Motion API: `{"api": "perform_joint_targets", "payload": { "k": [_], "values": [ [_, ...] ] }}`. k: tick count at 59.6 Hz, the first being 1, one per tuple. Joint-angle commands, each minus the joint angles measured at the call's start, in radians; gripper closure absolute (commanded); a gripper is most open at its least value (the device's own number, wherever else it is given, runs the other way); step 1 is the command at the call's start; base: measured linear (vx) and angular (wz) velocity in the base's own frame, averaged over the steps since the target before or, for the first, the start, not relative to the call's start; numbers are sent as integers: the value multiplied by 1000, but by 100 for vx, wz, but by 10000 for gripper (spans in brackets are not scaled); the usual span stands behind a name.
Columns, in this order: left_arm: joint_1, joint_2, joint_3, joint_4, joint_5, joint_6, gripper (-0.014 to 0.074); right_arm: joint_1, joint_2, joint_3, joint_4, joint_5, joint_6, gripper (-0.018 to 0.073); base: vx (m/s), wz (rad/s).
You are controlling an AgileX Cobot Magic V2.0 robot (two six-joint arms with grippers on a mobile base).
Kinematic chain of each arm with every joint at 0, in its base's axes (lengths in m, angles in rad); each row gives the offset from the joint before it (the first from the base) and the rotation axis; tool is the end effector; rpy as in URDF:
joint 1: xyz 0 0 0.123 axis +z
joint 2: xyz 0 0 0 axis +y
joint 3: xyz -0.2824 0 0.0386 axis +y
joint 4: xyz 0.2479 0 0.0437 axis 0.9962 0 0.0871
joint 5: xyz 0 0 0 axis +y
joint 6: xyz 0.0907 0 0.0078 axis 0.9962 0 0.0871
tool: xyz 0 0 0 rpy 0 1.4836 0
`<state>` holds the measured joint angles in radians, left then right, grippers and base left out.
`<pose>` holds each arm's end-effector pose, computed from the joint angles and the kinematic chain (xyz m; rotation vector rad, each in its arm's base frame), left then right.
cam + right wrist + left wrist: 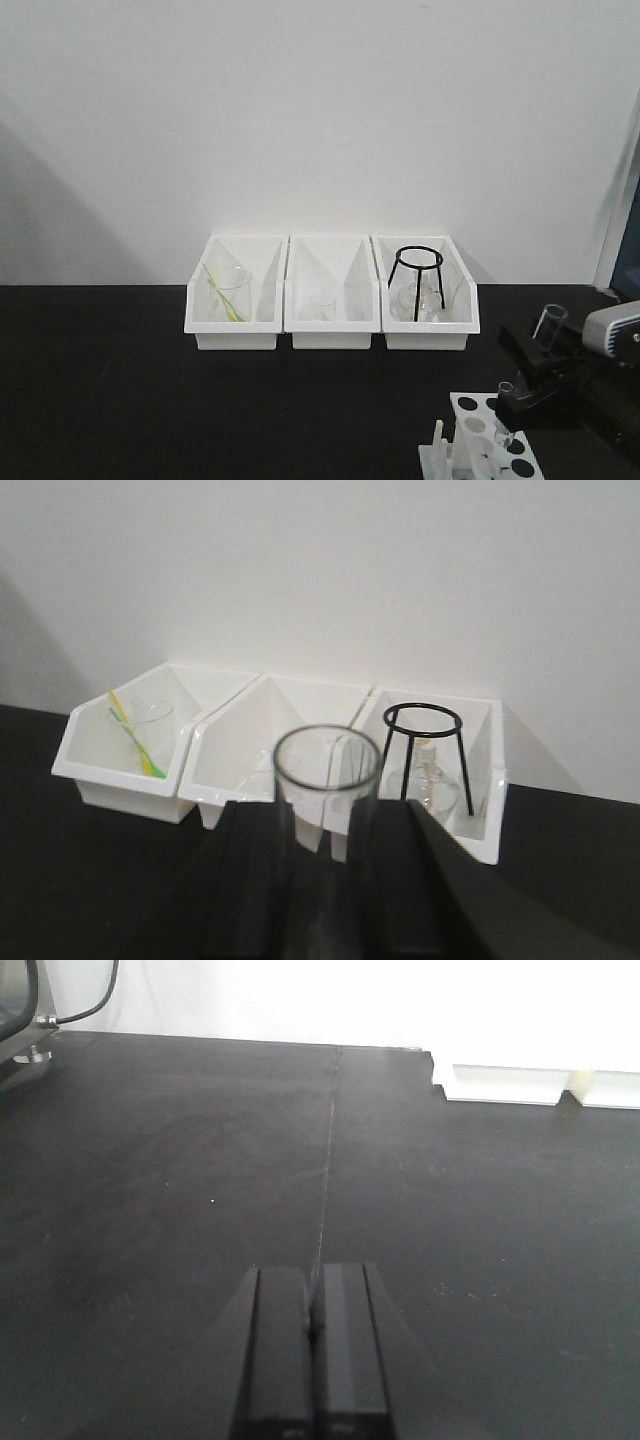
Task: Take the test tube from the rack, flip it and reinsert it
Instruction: 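Lower the flipped test tube into the rack hole with the right gripper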
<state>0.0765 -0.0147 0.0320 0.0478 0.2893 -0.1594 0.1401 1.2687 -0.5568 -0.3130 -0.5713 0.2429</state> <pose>0.0542 0.0054 0.1769 -0.1796 1.7809 -0.0144 0.2539 0.0511 0.2683 -0.2614 1.6296 0.2270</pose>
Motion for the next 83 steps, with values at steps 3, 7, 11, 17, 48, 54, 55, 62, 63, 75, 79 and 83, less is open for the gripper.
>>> {"api": "perform_joint_targets", "payload": {
  "k": [3,7,11,17,48,54,55,62,63,75,79,83],
  "values": [
    [-7,-11,0,-4,-87,0,603,0,27,-28,-24,-104,39,432,0,0],
    [-7,-11,0,-4,-87,0,603,0,56,-28,-24,-131,36,432,0,0],
    [-7,-11,0,-4,-87,0,603,0,83,-28,-24,-135,33,432,0,0],
    [-7,-11,0,-4,-87,0,603,0,115,-28,-33,-139,33,432,0,0],
    [-7,-11,0,-4,-87,0,603,0,282,-28,-66,-173,38,426,0,0],
    [-7,-11,0,-4,-87,0,603,0,284,-28,-66,-172,42,398,0,0],
    [-7,-11,0,-4,-87,0,603,0,284,-28,-66,-172,42,391,0,0],
    [-7,-11,0,-4,-87,0,603,0,284,-28,-66,-172,50,309,0,0],
    [-7,-11,0,-4,-87,0,603,0,284,-28,-66,-172,57,296,0,0],
    [-7,-11,0,-4,-87,0,603,0,284,-28,-114,-172,138,95,0,0],
    [-7,-11,0,-4,-87,0,603,0,284,-28,-134,-173,138,62,0,0],
    [-7,-11,0,-4,-87,0,603,0,264,-28,-149,-173,138,47,0,0]
  ]
}}
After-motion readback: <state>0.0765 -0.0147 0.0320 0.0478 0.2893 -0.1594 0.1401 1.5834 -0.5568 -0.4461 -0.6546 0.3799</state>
